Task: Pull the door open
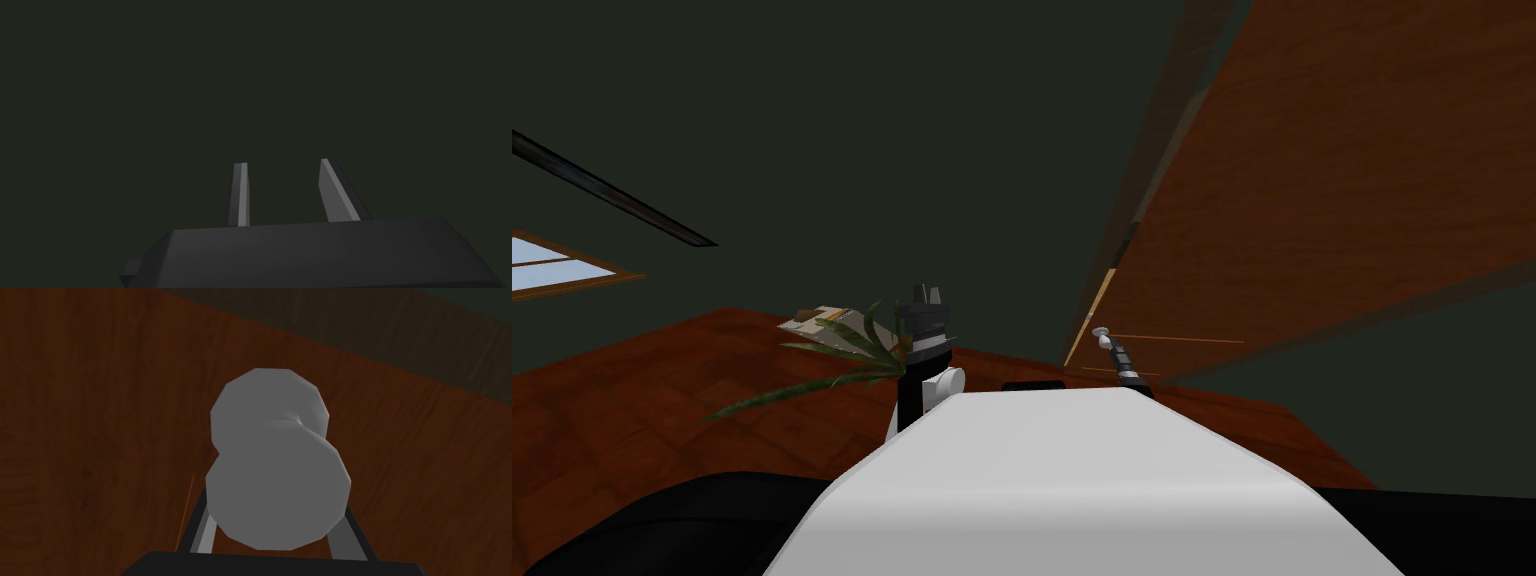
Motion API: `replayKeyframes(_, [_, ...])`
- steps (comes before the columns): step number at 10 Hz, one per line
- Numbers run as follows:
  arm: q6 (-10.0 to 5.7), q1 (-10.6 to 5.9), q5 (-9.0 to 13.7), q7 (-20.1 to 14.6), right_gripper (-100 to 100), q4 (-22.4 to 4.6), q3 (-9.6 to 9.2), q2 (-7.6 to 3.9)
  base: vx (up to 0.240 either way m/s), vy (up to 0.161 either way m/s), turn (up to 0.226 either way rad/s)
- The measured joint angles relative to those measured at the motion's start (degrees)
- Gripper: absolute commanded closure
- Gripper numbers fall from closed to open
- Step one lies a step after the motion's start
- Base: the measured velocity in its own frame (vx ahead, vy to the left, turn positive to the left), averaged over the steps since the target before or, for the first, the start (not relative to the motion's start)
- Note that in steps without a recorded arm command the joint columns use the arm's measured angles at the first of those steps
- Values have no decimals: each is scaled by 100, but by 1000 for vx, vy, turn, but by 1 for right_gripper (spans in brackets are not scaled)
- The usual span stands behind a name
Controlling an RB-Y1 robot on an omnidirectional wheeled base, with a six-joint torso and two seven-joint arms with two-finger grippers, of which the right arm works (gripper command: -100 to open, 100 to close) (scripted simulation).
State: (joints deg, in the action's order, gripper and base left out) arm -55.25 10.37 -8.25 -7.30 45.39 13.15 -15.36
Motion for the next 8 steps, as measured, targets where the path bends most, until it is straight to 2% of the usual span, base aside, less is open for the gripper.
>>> replayKeyframes(8, [194,-28,229,-1111,100,68,-40,34,-50,-18,50])
